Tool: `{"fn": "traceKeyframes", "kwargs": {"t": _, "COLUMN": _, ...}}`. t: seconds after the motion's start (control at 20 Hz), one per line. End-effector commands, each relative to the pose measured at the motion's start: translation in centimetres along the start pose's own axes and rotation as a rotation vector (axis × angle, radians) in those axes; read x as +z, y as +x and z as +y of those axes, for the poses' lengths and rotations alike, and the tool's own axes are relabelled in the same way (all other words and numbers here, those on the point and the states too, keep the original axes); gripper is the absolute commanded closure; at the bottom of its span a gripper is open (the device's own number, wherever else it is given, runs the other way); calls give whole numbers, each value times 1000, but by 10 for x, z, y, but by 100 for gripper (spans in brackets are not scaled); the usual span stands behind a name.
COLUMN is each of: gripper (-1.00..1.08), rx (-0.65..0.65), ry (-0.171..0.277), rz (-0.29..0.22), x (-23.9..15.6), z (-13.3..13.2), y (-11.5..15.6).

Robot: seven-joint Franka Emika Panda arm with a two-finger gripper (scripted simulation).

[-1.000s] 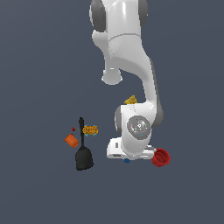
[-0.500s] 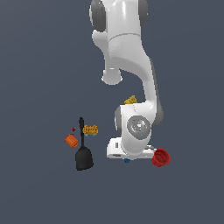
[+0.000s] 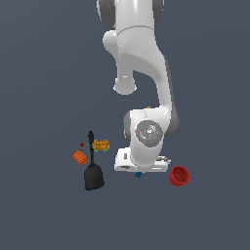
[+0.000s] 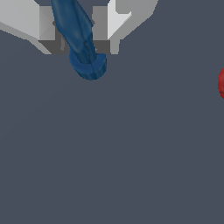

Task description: Pick up a designated object from a clutter of objects.

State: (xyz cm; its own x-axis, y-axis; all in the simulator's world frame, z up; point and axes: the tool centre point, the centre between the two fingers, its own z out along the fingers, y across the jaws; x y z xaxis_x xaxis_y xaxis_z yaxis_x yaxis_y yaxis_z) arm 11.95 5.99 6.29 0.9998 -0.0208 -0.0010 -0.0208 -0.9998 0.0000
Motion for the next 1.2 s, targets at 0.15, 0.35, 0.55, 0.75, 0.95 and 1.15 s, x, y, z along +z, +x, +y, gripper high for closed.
{"fn": "traceKeyframes", "kwargs": {"t": 0.15, "gripper": 108, "rx": 1, "ry": 0, "rz": 1, "x": -26, "z": 22, "y": -16}}
{"fn": "traceKeyframes", "kwargs": {"t": 0.35, "gripper": 108, "rx": 1, "ry": 0, "rz": 1, "x": -53, "z": 45, "y": -33}}
{"fn": "traceKeyframes", "kwargs": {"t": 0.55, "gripper": 108, "rx": 1, "ry": 0, "rz": 1, "x": -83, "z": 70, "y": -51}}
{"fn": "traceKeyframes", "kwargs": {"t": 0.75, "gripper": 108, "rx": 1, "ry": 1, "rz": 1, "x": -114, "z": 97, "y": -70}}
{"fn": "traceKeyframes", "kwargs": {"t": 0.95, "gripper": 108, "rx": 1, "ry": 2, "rz": 1, "x": -148, "z": 124, "y": -90}}
{"fn": "traceKeyframes", "kwargs": {"t": 1.15, "gripper": 108, "rx": 1, "ry": 3, "rz": 1, "x": -183, "z": 154, "y": -111}}
